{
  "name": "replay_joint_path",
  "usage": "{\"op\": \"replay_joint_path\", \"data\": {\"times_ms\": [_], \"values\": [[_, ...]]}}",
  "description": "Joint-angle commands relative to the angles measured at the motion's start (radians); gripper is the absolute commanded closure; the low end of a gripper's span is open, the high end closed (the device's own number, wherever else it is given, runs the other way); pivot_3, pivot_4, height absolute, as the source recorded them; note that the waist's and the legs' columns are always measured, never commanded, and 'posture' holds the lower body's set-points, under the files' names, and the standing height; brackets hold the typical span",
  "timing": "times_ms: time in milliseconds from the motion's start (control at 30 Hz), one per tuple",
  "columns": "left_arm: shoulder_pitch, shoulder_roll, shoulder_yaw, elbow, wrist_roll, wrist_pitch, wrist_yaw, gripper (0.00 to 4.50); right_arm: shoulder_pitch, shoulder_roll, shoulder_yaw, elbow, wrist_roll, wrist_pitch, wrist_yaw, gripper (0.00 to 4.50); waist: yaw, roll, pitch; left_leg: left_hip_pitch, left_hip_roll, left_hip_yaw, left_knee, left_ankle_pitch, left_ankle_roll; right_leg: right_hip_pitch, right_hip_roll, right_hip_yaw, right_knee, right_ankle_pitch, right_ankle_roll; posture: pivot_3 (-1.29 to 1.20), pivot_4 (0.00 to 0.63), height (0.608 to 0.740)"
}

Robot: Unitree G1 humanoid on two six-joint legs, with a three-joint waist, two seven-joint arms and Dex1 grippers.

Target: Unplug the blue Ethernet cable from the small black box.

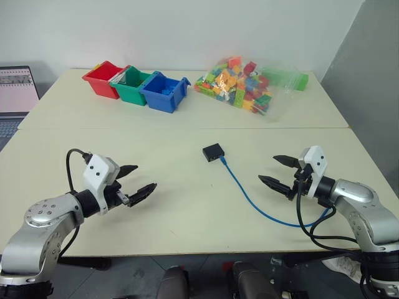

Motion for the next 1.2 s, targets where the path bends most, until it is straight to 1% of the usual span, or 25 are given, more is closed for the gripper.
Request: {"op": "replay_joint_path", "data": {"times_ms": [33,100,200,433,567,633,767,867,900,933,967,1133,1167,1200], "values": [[-0.015,0.031,-0.011,0.004,-0.004,-0.060,-0.082,0.00,-0.029,0.030,0.028,-0.039,-0.027,0.005,-0.048,0.03,0.000,0.000,0.000,0.000,0.000,0.000,0.000,0.000,0.000,0.000,0.000,0.000,0.000,0.000,0.000,0.00,0.150,0.740],[-0.005,0.043,-0.032,0.003,-0.005,-0.075,-0.128,0.00,-0.044,0.063,0.069,-0.039,-0.068,0.004,-0.096,0.03,-0.003,0.000,0.000,0.000,0.000,0.000,0.000,0.000,0.000,0.000,0.000,0.000,0.000,0.000,0.000,0.00,0.150,0.740],[-0.011,0.036,-0.054,0.011,-0.001,-0.095,-0.153,0.00,-0.078,0.115,0.138,-0.002,-0.163,0.007,-0.181,0.03,-0.005,0.000,0.000,0.001,0.000,0.000,-0.002,0.000,0.000,0.000,0.000,0.001,0.000,0.000,0.000,0.00,0.150,0.740],[-0.067,0.050,-0.091,0.069,0.003,-0.101,-0.212,0.00,-0.209,0.291,0.253,0.165,-0.320,-0.011,-0.345,0.03,-0.006,0.000,0.000,0.001,0.000,0.000,-0.003,0.000,0.000,-0.001,0.000,0.000,0.000,0.000,-0.001,0.00,0.150,0.740],[-0.081,0.071,-0.095,0.107,0.003,-0.110,-0.267,0.00,-0.279,0.426,0.275,0.266,-0.356,0.016,-0.442,0.03,-0.007,0.000,0.000,0.001,0.000,0.001,-0.005,0.000,0.000,-0.002,0.000,0.000,0.000,-0.001,-0.001,0.00,0.150,0.740],[-0.088,0.078,-0.099,0.120,0.007,-0.120,-0.284,0.00,-0.297,0.479,0.290,0.306,-0.369,0.017,-0.468,0.03,-0.007,0.000,0.000,0.001,0.000,0.001,-0.007,0.000,0.000,-0.002,0.000,0.000,0.000,-0.001,-0.002,0.00,0.150,0.740],[-0.102,0.080,-0.107,0.132,0.012,-0.130,-0.303,0.00,-0.310,0.524,0.301,0.365,-0.423,0.022,-0.528,0.03,-0.005,0.000,0.000,0.001,0.000,0.000,-0.008,0.000,0.000,-0.003,0.000,0.000,0.000,-0.001,-0.003,0.00,0.150,0.740],[-0.106,0.078,-0.107,0.141,0.016,-0.135,-0.306,0.00,-0.306,0.537,0.306,0.360,-0.439,0.045,-0.547,0.54,-0.003,0.000,0.000,0.000,0.000,0.000,-0.008,0.000,0.000,-0.003,-0.001,-0.001,-0.002,-0.001,-0.003,0.00,0.150,0.740],[-0.106,0.077,-0.108,0.146,0.018,-0.138,-0.307,0.00,-0.305,0.541,0.308,0.358,-0.444,0.051,-0.553,0.83,-0.003,0.000,0.000,0.000,0.000,0.000,-0.008,0.000,0.000,-0.002,-0.001,-0.001,-0.002,-0.001,-0.003,0.00,0.150,0.740],[-0.107,0.076,-0.108,0.149,0.021,-0.141,-0.308,0.00,-0.305,0.545,0.308,0.356,-0.450,0.056,-0.560,1.00,-0.003,0.000,0.000,0.000,0.000,0.000,-0.008,0.000,0.000,-0.002,-0.001,-0.001,-0.002,-0.001,-0.003,0.00,0.150,0.740],[-0.107,0.075,-0.107,0.151,0.023,-0.142,-0.309,0.00,-0.305,0.548,0.308,0.354,-0.454,0.060,-0.563,1.43,-0.003,0.000,0.000,0.000,0.000,0.000,-0.008,0.000,0.000,-0.002,-0.001,-0.001,-0.001,-0.001,-0.003,0.00,0.150,0.740],[-0.107,0.065,-0.094,0.159,0.015,-0.122,-0.294,0.00,-0.294,0.548,0.297,0.329,-0.470,0.097,-0.584,2.53,-0.003,0.000,0.000,0.000,0.000,-0.001,-0.008,0.000,0.000,-0.002,-0.001,-0.001,-0.001,-0.001,-0.003,0.00,0.150,0.740],[-0.108,0.062,-0.090,0.162,0.011,-0.117,-0.290,0.00,-0.291,0.545,0.296,0.321,-0.472,0.101,-0.584,2.82,-0.003,0.000,0.000,0.000,0.000,0.000,-0.008,0.000,0.000,-0.002,-0.001,-0.001,-0.001,-0.001,-0.003,0.00,0.150,0.740],[-0.116,0.050,-0.079,0.168,-0.007,-0.104,-0.279,0.00,-0.289,0.532,0.300,0.310,-0.477,0.099,-0.574,2.97,-0.003,0.000,0.000,0.000,0.000,0.000,-0.008,0.000,0.000,-0.002,-0.001,-0.001,-0.001,-0.001,-0.003,0.00,0.150,0.740]]}}
